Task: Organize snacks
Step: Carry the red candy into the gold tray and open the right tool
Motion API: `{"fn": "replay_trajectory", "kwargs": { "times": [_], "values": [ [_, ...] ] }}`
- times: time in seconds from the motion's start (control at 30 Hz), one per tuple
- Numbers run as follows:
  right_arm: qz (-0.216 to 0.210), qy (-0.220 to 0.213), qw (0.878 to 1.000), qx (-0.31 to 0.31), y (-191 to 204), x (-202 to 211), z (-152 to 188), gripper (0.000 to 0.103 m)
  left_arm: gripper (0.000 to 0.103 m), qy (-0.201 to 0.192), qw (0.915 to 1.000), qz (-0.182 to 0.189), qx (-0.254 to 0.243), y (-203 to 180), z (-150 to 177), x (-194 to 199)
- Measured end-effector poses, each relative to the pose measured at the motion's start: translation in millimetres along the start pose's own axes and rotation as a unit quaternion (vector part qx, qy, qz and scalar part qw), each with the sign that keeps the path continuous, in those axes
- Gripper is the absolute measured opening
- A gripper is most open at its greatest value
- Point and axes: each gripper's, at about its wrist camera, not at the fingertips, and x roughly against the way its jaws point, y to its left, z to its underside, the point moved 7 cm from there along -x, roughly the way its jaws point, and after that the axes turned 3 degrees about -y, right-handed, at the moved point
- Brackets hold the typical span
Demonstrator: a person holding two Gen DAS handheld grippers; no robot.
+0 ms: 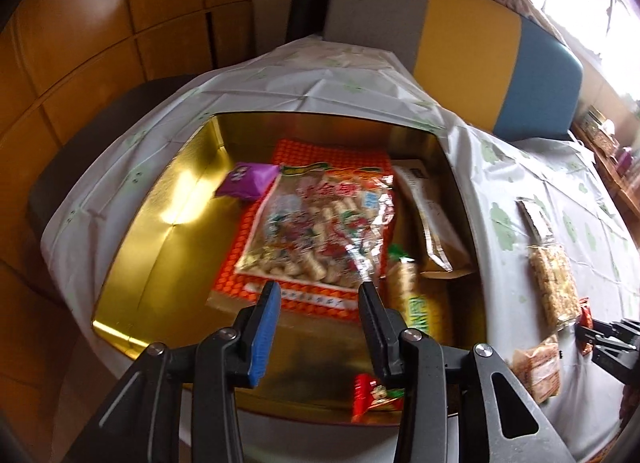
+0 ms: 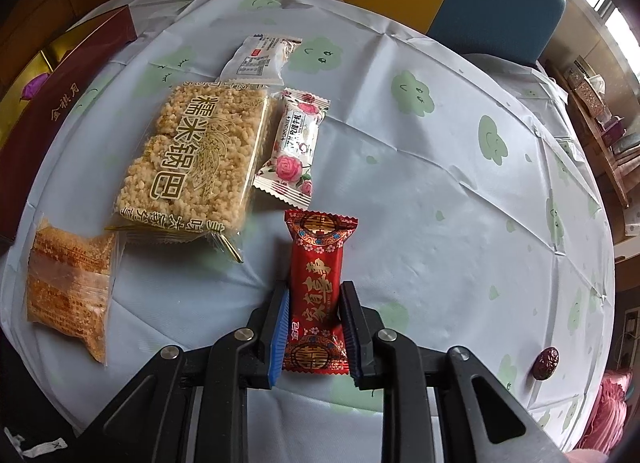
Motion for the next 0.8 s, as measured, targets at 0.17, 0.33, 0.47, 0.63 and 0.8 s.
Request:
{"fn": "replay_trajectory", "kwargs": {
  "times": [0.17, 0.33, 0.47, 0.63, 0.8],
  "values": [
    [0.000, -0.002, 1.000, -0.001, -5, -1, 0, 0.024, 0.044, -0.007, 0.9999, -0.013, 0.004, 15, 5, 4],
    [0.006, -0.006, 1.000, 0.001, -4, 1, 2, 0.024, 0.045, -0.016, 0.9997, -0.016, 0.012, 26, 7, 9],
    [0.008, -0.008, 1.000, -0.006, -4, 2, 3, 0.023, 0.045, -0.020, 0.9995, -0.018, 0.014, 34, 10, 12],
    [0.004, -0.006, 1.000, -0.020, -7, 3, 2, 0.023, 0.045, -0.020, 0.9995, -0.018, 0.015, 40, 14, 14],
    [0.004, -0.007, 0.999, -0.053, -18, 8, 0, 0.022, 0.049, -0.023, 0.9993, -0.023, 0.019, 46, 16, 13]
  ]
}}
